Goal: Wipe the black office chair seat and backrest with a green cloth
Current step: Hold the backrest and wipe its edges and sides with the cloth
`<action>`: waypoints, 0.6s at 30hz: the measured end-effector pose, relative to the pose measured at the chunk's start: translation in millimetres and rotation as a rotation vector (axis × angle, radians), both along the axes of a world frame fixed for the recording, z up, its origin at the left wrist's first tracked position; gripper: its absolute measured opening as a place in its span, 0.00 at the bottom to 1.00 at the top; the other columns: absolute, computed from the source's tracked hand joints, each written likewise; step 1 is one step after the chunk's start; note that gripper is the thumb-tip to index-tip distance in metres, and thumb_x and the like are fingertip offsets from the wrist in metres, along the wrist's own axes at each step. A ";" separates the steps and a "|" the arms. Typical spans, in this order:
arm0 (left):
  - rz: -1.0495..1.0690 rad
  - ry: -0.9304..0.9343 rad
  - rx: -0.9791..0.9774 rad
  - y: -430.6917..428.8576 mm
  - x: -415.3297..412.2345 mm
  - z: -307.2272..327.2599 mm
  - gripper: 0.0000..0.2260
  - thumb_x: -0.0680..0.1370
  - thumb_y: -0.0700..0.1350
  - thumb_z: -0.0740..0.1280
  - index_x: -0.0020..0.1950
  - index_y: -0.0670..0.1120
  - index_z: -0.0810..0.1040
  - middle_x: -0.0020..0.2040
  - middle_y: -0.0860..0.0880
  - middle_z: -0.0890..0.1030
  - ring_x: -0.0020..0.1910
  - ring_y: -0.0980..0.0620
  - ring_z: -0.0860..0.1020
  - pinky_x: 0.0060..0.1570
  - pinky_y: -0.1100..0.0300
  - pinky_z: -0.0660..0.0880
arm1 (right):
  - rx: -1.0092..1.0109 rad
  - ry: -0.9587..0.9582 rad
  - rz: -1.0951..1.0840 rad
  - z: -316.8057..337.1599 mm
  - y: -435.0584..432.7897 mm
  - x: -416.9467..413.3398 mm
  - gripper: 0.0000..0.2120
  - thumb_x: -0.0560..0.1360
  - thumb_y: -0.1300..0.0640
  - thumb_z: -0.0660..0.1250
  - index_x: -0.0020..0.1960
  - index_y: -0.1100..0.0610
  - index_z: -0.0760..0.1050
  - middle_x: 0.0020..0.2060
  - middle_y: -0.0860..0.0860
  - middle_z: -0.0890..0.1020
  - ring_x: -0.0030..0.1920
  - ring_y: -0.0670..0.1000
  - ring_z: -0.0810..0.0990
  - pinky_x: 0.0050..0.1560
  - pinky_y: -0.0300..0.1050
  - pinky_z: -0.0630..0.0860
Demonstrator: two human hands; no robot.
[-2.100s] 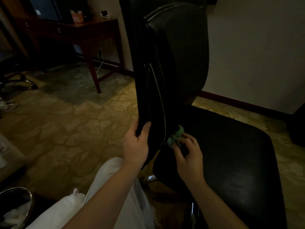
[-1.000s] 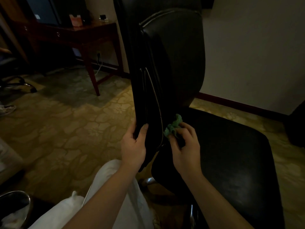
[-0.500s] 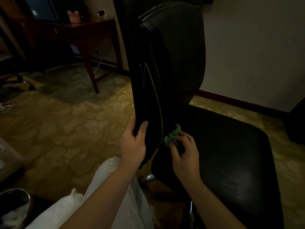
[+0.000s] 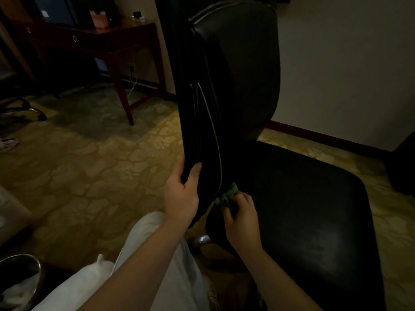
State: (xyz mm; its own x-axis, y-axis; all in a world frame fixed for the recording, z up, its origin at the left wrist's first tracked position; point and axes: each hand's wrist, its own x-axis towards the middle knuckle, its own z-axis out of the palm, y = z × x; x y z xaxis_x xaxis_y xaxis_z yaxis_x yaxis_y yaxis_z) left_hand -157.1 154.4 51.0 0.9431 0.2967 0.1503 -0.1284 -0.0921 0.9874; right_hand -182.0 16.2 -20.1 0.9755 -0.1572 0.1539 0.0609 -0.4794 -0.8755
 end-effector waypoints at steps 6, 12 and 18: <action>-0.023 0.013 -0.023 2.1 0.2 -0.9 0.17 0.82 0.52 0.63 0.70 0.54 0.74 0.58 0.57 0.83 0.57 0.59 0.81 0.59 0.51 0.79 | 0.058 -0.136 -0.056 11.2 -3.4 -4.0 0.07 0.78 0.61 0.67 0.55 0.54 0.75 0.61 0.44 0.72 0.57 0.34 0.73 0.53 0.27 0.72; -0.014 0.012 0.000 1.7 1.0 -3.2 0.17 0.82 0.55 0.63 0.70 0.55 0.74 0.59 0.57 0.83 0.58 0.57 0.81 0.59 0.49 0.79 | 0.028 -0.177 -0.058 15.7 0.5 -0.3 0.10 0.77 0.59 0.68 0.58 0.55 0.76 0.63 0.43 0.71 0.60 0.34 0.72 0.54 0.24 0.70; -0.007 0.007 -0.002 1.9 0.2 -1.3 0.15 0.82 0.53 0.64 0.69 0.56 0.75 0.56 0.60 0.83 0.55 0.63 0.80 0.57 0.58 0.79 | -0.066 -0.022 -0.001 -1.2 0.7 2.7 0.11 0.77 0.58 0.69 0.58 0.52 0.76 0.63 0.44 0.71 0.58 0.41 0.75 0.59 0.35 0.74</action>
